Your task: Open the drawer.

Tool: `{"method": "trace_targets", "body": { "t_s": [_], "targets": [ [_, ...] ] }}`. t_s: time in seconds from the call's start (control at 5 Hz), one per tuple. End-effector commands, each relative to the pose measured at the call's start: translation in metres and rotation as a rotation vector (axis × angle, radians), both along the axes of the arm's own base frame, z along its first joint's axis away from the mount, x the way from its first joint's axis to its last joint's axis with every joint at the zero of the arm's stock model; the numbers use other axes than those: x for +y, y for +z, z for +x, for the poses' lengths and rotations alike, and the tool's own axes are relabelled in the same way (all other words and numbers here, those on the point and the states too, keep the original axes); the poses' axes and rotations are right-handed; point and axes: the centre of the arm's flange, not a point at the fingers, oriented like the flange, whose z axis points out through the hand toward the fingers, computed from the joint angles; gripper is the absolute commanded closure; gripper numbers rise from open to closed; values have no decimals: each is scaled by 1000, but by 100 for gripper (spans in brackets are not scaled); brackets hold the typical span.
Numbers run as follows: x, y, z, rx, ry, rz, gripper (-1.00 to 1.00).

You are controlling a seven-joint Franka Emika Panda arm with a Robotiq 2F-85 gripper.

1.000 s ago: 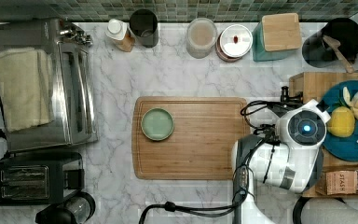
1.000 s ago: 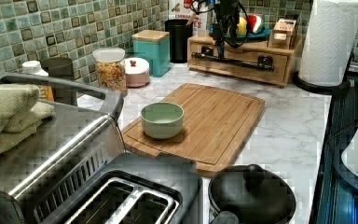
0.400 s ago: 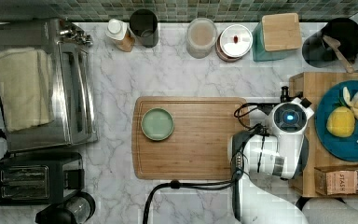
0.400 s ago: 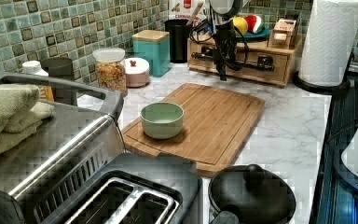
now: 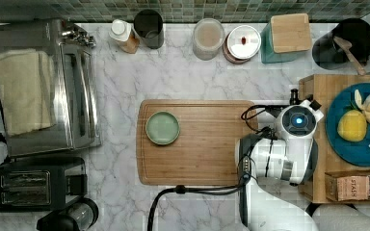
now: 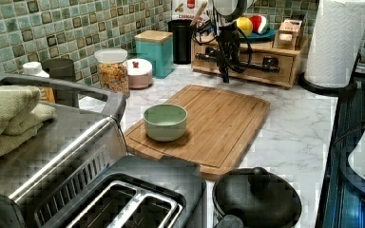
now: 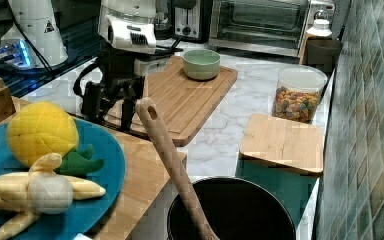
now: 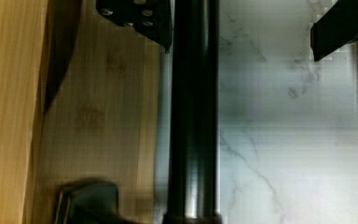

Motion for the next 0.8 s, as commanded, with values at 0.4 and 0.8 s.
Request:
{"method": "trace_targets", "body": {
  "t_s": [0.4,0.8],
  "targets": [
    [121,25,24,-181,-52,127,-100],
    [233,24,18,-130,-41,165,-100]
  ]
}}
